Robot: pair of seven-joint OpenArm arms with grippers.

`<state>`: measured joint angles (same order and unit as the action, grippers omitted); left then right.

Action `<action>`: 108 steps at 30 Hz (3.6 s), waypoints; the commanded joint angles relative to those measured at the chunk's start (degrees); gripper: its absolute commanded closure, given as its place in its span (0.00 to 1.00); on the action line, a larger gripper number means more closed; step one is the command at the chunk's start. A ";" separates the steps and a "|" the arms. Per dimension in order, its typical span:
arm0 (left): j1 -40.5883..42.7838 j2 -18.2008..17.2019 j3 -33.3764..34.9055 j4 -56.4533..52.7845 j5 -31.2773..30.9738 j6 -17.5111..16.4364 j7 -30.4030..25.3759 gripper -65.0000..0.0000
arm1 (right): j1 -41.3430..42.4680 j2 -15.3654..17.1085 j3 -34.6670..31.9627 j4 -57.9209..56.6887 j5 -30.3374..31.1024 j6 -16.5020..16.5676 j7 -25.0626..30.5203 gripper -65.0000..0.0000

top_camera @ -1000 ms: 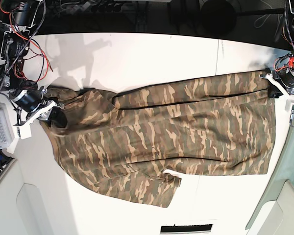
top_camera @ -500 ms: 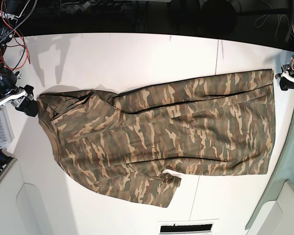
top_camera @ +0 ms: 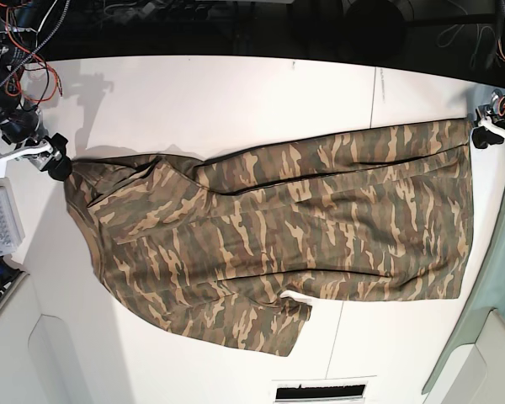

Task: Layout the t-shirt on the table in an organized manner, then fold the t-shirt properly
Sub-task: 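Lift the held edge and drag the t-shirt toward the robot, then stretch the held edge taut between both grippers and lay it down, then release the edge and move both grippers to the t-shirt's sides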

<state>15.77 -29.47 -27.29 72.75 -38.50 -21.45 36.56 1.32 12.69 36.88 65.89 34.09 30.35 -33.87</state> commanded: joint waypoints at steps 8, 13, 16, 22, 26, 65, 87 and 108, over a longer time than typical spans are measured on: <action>-1.05 1.29 -0.46 -3.08 -0.55 -0.35 -3.19 0.56 | 1.07 0.46 -7.85 0.28 4.92 0.61 0.63 0.31; -2.49 1.18 -0.48 -2.95 -1.62 -0.92 -2.32 0.56 | 1.75 0.46 -12.11 0.28 4.92 0.81 0.66 0.31; -3.65 1.03 -0.48 -2.95 -3.17 -2.36 -0.31 0.56 | 2.69 0.46 -12.26 0.28 4.90 1.01 0.66 0.31; -4.85 0.66 -0.48 -2.69 -4.44 -2.38 0.35 0.56 | 3.26 0.46 -12.26 0.31 4.76 1.01 0.63 0.31; -5.11 0.57 -0.48 -2.58 -4.57 -3.89 0.83 0.56 | 3.23 0.48 -12.26 0.31 4.02 1.01 0.63 0.31; 2.80 -7.39 6.67 2.73 1.46 -15.91 2.75 1.00 | -15.65 0.66 -0.15 20.57 12.39 2.47 -9.97 1.00; 7.41 -7.85 4.59 12.63 1.81 -10.88 5.22 0.72 | -22.60 0.96 6.54 25.99 12.17 2.40 -5.18 0.57; 5.77 -7.87 4.63 20.02 1.73 -6.03 -0.31 0.72 | 7.69 4.79 -5.11 9.33 -12.44 -6.97 7.34 0.57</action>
<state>21.78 -36.07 -22.17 91.98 -36.45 -27.81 37.45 8.12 16.01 31.29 74.15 21.19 23.88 -28.05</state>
